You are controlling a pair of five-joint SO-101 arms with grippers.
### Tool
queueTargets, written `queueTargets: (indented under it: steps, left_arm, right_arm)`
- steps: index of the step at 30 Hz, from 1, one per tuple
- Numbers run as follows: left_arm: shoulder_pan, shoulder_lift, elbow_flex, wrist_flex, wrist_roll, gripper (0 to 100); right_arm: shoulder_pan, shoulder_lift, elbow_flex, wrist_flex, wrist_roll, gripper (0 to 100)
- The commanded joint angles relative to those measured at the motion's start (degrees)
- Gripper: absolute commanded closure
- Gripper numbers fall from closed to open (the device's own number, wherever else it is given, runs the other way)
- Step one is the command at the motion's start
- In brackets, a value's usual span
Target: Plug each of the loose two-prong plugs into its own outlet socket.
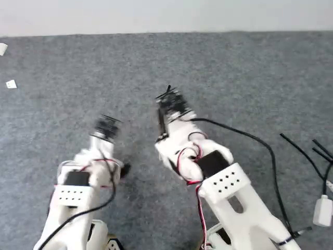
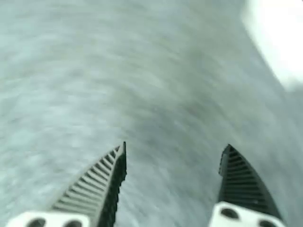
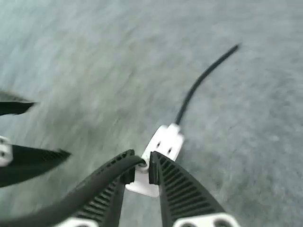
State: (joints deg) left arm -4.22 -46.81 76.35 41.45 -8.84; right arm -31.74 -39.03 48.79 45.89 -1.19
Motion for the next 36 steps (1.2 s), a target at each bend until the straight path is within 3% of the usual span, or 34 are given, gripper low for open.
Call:
queueTargets:
  steps: [1, 8, 21, 36]
  left_arm:
    - [-4.75, -1.23, -0.13, -7.47, 9.67, 70]
    - [-5.89, -1.23, 3.74, -16.70, 13.98, 70]
    - [-5.89, -1.23, 3.74, -16.70, 13.80, 70]
    - [-5.98, -1.23, 4.09, -16.70, 13.80, 70]
  right_arm:
    - [1.98, -0.92, 1.85, -7.96, -4.04, 99.0]
    - [2.15, -0.84, 8.35, -21.32, -4.57, 99.0]
    - [4.53, 9.63, 8.53, -27.12, -1.93, 99.0]
    - [4.26, 9.89, 8.44, -27.21, -1.85, 99.0]
